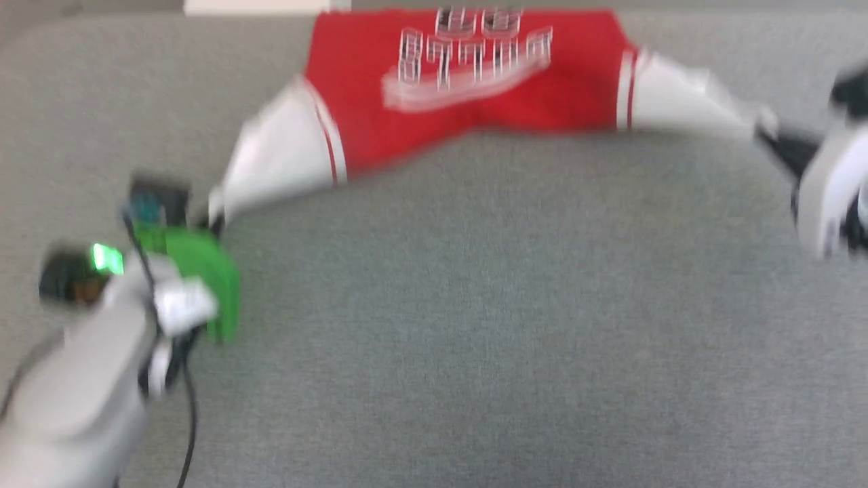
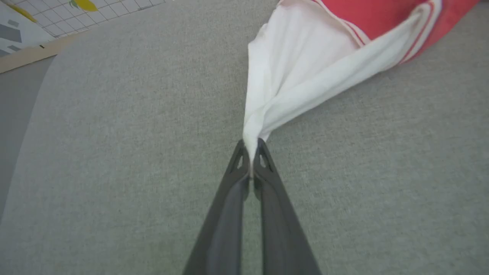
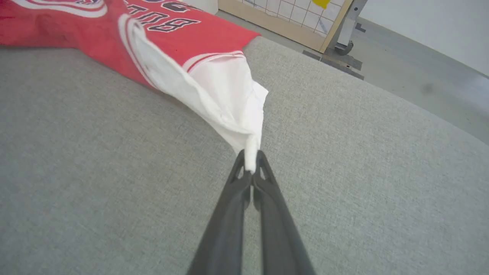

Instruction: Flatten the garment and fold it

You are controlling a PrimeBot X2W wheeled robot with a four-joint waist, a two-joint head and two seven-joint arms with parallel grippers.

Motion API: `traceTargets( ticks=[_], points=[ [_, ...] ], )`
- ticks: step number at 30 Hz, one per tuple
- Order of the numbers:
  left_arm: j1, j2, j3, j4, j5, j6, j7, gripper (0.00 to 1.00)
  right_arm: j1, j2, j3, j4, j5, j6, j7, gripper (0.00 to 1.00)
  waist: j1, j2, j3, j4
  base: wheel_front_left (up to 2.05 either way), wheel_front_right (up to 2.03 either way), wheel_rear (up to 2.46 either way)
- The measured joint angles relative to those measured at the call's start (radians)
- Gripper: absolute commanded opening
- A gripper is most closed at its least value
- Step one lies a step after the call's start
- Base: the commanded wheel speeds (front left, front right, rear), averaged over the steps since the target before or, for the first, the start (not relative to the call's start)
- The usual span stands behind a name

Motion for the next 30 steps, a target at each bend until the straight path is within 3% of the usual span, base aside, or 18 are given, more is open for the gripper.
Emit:
traceTargets(
  ticks=[8, 17, 23, 30],
  points=[
    [0.296, 0.139, -0.009, -0.245, -0.051, 0.121, 0.069, 0.00, 0.232, -0.094, -0.016, -0.065, 0.004, 0.000, 0.068, 0.00, 0.0000, 0.0000, -0.120, 0.009, 0.00, 0.00, 0.00],
    [0.467, 0.246, -0.006, -0.375, -0.106, 0.181, 0.104, 0.00, 0.411, -0.167, -0.084, -0.176, 0.065, 0.001, 0.244, 0.00, 0.0000, 0.0000, -0.203, 0.004, 0.00, 0.00, 0.00],
    [0.575, 0.263, -0.032, -0.449, -0.153, 0.214, 0.149, 0.00, 0.577, -0.252, -0.142, -0.295, 0.159, 0.001, 0.440, 0.00, 0.0000, 0.0000, -0.235, -0.013, 0.00, 0.00, 0.00],
    [0.620, 0.236, -0.075, -0.468, -0.160, 0.249, 0.178, 0.00, 0.700, -0.273, -0.231, -0.325, 0.146, 0.001, 0.509, 0.00, 0.0000, 0.0000, -0.224, -0.017, 0.00, 0.00, 0.00]
  ],
)
